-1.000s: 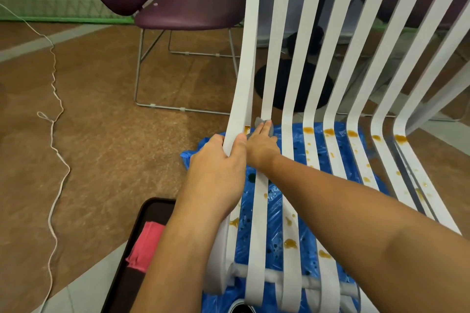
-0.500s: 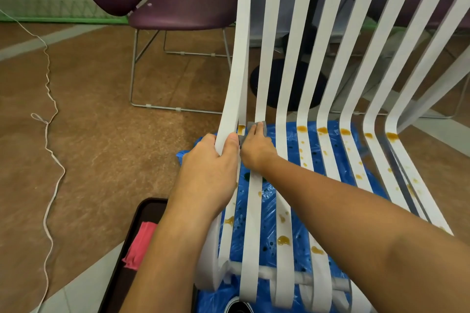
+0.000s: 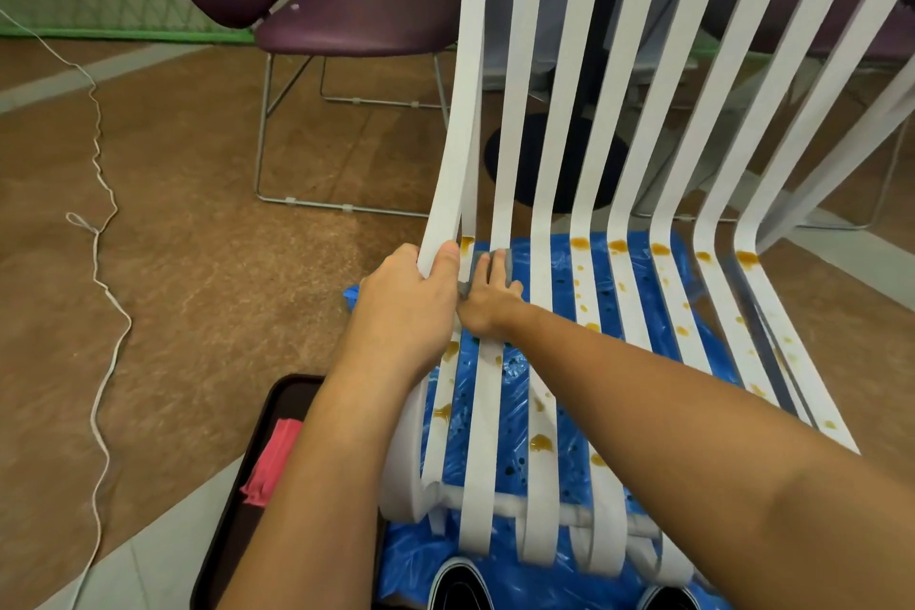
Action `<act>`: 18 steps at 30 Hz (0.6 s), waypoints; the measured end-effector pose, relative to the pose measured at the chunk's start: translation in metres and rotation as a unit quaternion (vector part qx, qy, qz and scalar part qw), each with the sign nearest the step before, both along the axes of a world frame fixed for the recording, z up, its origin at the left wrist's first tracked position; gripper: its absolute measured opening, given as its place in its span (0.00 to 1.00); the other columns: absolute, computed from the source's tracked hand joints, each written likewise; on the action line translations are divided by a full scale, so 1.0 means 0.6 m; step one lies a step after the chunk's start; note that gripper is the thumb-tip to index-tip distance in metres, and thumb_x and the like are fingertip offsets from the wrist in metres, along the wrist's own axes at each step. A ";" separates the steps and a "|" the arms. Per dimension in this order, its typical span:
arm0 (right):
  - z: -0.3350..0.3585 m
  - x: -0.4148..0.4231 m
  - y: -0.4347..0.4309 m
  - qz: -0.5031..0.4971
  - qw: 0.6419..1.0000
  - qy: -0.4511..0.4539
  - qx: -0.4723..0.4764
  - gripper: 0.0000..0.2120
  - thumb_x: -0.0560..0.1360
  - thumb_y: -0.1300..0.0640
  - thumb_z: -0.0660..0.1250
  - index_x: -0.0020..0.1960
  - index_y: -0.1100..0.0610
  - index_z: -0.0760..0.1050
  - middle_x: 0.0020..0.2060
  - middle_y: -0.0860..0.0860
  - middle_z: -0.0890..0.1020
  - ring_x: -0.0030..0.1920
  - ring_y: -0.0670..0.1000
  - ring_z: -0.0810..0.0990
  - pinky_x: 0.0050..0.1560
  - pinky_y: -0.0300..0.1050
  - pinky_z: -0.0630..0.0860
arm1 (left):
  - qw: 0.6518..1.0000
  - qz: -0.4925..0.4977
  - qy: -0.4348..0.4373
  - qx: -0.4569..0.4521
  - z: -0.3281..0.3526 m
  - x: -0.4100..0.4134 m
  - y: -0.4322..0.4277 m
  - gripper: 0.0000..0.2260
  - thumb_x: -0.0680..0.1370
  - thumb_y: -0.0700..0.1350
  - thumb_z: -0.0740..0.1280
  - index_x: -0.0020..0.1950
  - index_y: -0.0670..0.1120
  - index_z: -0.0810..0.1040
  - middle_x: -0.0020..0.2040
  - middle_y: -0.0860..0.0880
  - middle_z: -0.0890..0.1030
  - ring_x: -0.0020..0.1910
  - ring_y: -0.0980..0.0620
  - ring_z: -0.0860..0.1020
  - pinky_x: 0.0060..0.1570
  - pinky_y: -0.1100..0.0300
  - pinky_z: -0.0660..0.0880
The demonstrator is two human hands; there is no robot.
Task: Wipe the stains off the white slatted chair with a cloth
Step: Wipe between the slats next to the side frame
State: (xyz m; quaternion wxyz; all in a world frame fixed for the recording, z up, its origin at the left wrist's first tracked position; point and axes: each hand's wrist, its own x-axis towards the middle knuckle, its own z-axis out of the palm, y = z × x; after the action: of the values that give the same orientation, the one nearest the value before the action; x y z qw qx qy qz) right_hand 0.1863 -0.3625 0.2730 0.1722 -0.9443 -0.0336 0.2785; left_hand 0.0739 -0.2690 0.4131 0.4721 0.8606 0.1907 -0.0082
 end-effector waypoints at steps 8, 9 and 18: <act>0.032 -0.144 0.000 0.044 0.999 0.026 0.003 0.36 0.84 0.44 0.47 0.78 0.60 0.29 0.76 0.56 0.27 0.76 0.67 0.47 0.74 0.60 0.57 | 1.000 -0.007 0.000 0.002 0.001 0.000 0.000 0.17 0.83 0.60 0.56 0.55 0.49 0.75 0.42 0.46 0.81 0.34 0.51 0.77 0.35 0.55 0.73; 0.026 -0.159 0.002 0.046 0.999 0.017 -0.008 0.36 0.84 0.44 0.46 0.77 0.61 0.29 0.75 0.57 0.27 0.76 0.68 0.49 0.74 0.60 0.58 | 1.000 -0.005 0.000 0.003 0.001 0.000 0.000 0.17 0.83 0.61 0.56 0.55 0.49 0.75 0.42 0.46 0.81 0.33 0.51 0.77 0.35 0.55 0.73; 0.012 -0.102 0.011 -0.033 0.998 0.040 0.034 0.37 0.84 0.45 0.49 0.78 0.58 0.28 0.76 0.52 0.27 0.76 0.66 0.48 0.72 0.60 0.58 | 1.000 -0.005 -0.003 0.007 0.002 0.001 -0.001 0.17 0.84 0.60 0.57 0.56 0.48 0.75 0.43 0.45 0.81 0.36 0.49 0.78 0.37 0.53 0.76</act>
State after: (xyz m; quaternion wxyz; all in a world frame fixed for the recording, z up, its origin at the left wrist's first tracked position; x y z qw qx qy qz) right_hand 0.1251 -0.3557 0.2803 0.2140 -0.9265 -0.0051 0.3094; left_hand 0.0745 -0.2699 0.4145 0.4665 0.8650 0.1848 -0.0072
